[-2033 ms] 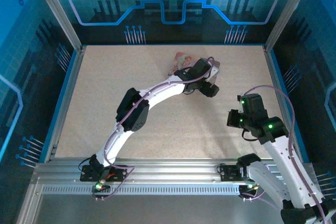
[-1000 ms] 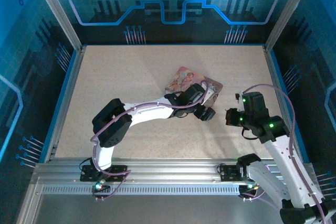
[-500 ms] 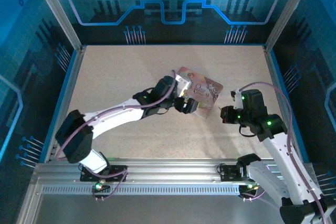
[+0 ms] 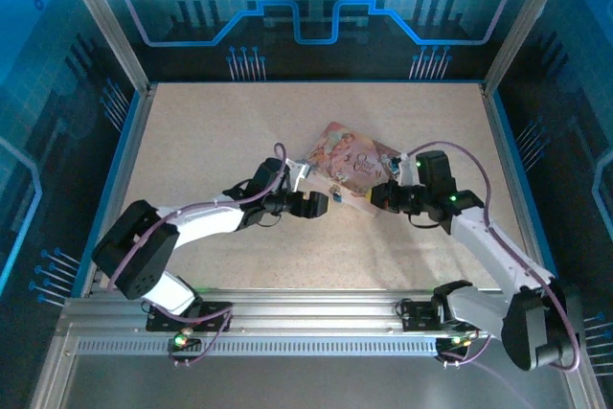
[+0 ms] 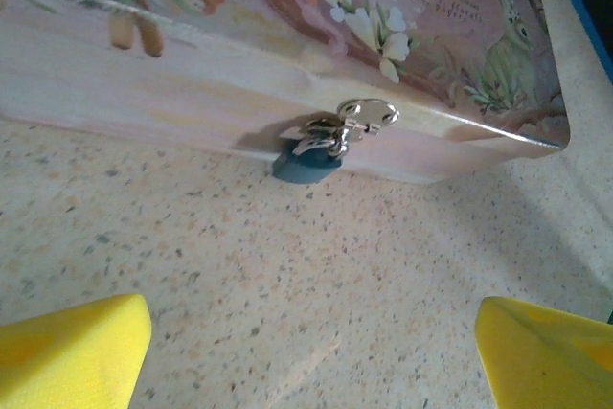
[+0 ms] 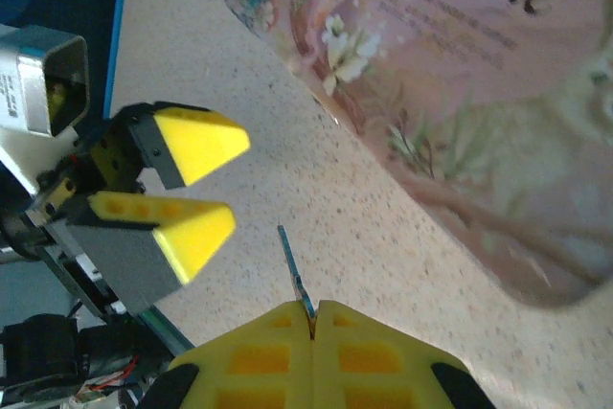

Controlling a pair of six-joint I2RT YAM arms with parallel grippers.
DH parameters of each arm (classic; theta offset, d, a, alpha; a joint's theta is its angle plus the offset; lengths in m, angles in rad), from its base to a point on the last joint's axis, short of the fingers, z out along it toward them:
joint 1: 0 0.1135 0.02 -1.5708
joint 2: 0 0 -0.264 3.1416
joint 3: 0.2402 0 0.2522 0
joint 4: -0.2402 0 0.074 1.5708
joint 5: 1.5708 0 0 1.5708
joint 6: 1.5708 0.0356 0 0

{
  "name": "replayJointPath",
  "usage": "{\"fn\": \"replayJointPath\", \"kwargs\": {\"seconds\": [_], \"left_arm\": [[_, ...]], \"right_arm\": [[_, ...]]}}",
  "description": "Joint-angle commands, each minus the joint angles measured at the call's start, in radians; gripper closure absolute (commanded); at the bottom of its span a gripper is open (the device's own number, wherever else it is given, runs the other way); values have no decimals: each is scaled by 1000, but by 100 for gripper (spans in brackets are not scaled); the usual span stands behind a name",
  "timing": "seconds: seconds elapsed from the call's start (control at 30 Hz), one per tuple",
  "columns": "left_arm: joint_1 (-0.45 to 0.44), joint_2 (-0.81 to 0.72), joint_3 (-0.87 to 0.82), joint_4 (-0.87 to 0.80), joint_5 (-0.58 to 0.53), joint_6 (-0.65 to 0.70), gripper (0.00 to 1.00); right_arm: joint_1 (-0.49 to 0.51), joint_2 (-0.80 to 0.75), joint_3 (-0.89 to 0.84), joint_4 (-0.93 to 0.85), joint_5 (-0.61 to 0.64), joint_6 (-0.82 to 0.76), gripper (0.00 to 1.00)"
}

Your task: Unlock a padlock with a key

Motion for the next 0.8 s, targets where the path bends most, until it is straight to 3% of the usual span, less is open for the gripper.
{"fn": "replayJointPath", "kwargs": {"seconds": [0.0, 0.23, 0.77], "left_arm": [[8, 63, 6, 113, 61, -25, 13], [8, 164, 39, 197, 75, -27, 17], [5, 267, 109, 239, 80, -12, 24]], "right_arm": [[-21, 70, -10, 183, -72, 49, 100], [-38, 205, -8, 329, -49, 77, 100], [-48, 289, -53, 282, 43, -10, 100]]}}
